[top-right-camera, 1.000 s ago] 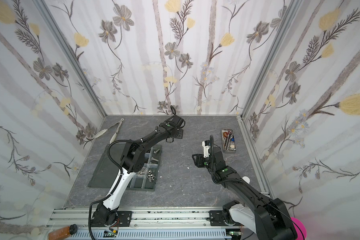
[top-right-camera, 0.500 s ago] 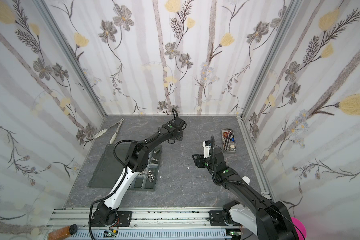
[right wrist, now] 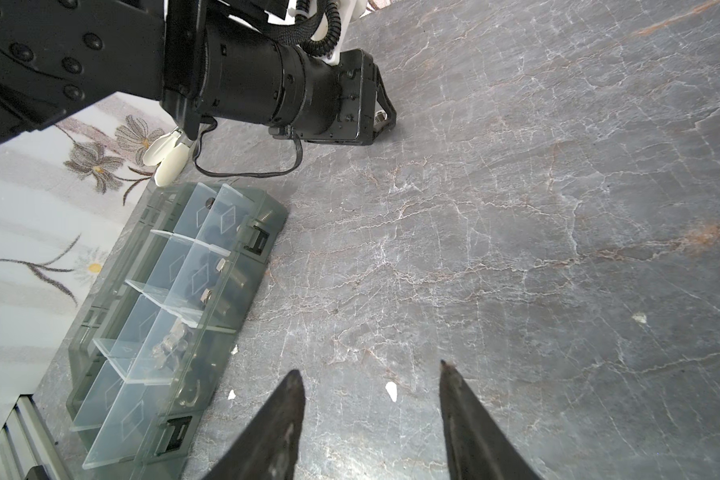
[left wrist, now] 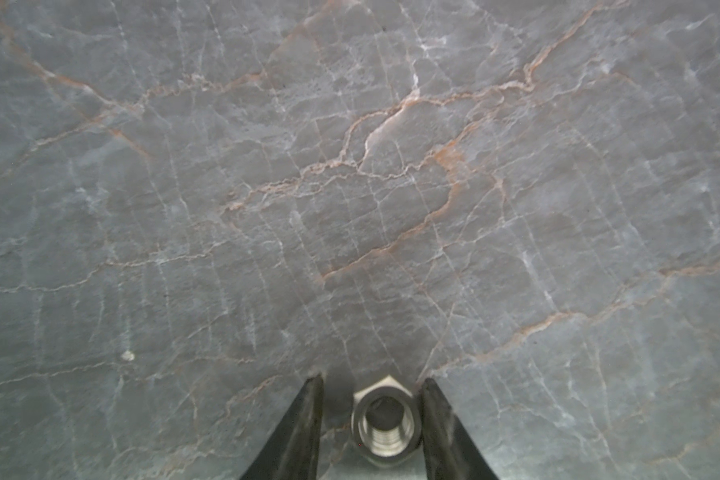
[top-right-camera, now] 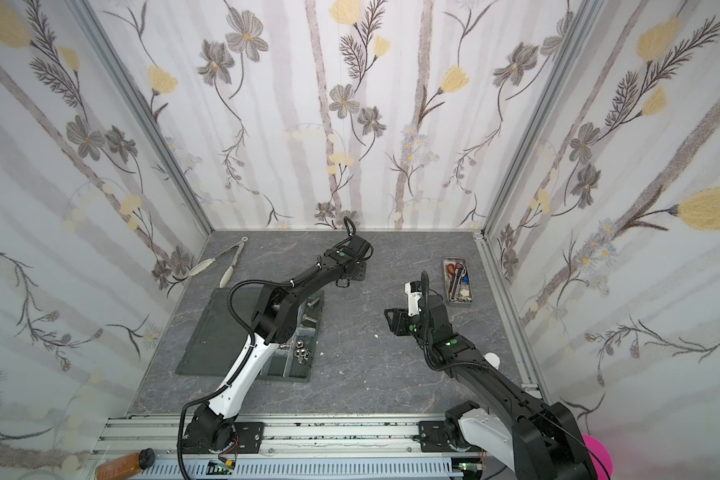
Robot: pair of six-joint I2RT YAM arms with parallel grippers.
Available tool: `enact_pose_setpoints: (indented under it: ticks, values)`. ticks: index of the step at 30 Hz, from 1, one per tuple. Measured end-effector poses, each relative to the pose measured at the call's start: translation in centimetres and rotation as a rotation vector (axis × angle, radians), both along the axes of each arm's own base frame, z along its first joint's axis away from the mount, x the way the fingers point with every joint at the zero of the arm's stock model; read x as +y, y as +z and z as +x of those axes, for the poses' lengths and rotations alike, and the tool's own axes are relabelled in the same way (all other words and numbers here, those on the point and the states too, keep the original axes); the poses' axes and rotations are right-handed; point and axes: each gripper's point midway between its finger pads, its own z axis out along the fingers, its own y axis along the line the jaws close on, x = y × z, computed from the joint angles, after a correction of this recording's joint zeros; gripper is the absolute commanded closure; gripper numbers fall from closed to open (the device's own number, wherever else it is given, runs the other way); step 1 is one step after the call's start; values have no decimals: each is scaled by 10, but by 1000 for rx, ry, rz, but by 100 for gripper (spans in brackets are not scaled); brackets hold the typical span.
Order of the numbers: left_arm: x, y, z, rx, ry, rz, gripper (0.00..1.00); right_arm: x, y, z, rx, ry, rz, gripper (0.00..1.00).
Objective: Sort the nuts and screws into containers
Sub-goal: 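Carry the hex nut with the left gripper over the organizer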
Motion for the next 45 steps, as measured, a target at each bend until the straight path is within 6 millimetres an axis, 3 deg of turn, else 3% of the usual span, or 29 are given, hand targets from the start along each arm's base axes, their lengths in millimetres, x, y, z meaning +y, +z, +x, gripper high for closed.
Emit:
enact_pose_setpoints:
  ticks: [7, 16, 19, 24, 26, 35, 45]
  values:
    - [-2, 1, 3, -12, 0, -10, 78, 0, 8, -1, -23, 0, 10, 46]
    - [3, 13, -10, 5, -6, -16, 80, 0, 5, -5, -4, 13, 12, 46]
    - [10, 36, -20, -7, -8, -30, 80, 2, 5, -6, 4, 16, 21, 45]
    - [20, 102, -35, -97, -12, -107, 80, 7, 0, -8, 29, 40, 42, 39]
    - [26, 120, -44, -123, -12, -128, 80, 10, -5, -10, 56, 53, 56, 38]
    - [70, 151, -110, -152, -10, -164, 79, 24, -8, -15, 93, 100, 128, 13]
    - [128, 137, -192, -120, 29, -175, 79, 28, -6, -18, 96, 112, 161, 3]
